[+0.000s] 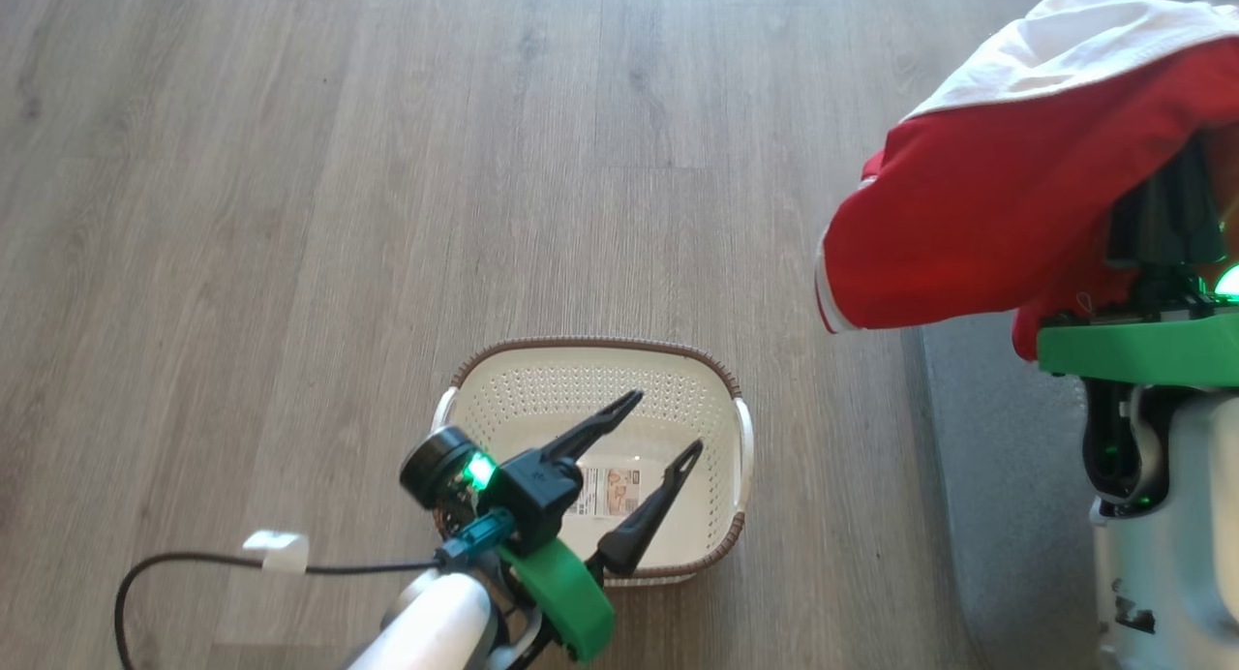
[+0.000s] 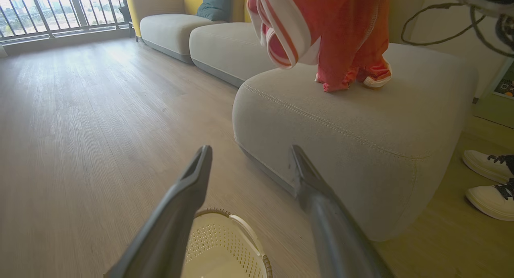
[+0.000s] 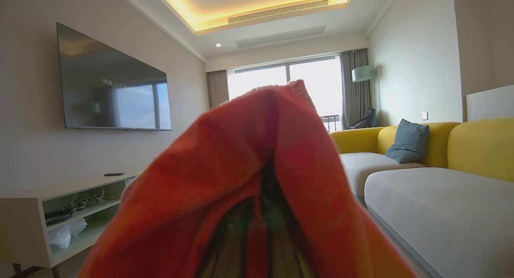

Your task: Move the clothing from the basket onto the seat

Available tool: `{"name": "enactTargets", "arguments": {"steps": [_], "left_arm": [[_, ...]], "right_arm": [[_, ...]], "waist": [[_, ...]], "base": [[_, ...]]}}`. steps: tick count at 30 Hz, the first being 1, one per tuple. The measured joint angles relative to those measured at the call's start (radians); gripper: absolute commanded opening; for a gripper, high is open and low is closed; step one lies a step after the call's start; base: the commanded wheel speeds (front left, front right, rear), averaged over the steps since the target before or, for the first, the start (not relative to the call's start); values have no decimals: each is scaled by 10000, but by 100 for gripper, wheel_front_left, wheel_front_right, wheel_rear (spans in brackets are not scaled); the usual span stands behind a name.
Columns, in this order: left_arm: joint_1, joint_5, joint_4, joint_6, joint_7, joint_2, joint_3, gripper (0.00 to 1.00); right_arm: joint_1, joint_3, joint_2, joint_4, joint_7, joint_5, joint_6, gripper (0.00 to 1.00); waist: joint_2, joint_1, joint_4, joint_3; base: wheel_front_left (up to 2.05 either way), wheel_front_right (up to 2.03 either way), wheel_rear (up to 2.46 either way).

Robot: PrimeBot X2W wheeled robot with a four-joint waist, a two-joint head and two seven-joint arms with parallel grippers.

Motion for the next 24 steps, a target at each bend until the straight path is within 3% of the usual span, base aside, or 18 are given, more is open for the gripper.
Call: {"name": "enactTargets", "arguments": {"steps": [12,24], "left_arm": [[464,190,385,-2,0,-56,487,100],[712,380,-21,0,0,-65,706,100]], "right_arm": [[401,-280,42,-38,0,2,0,0],[400,-621,79,-309,0,21,0,0]], "waist": [[0,0,-138,-37],[0,0,-1339,138]], "base": [[0,0,0],[0,0,0]]}}
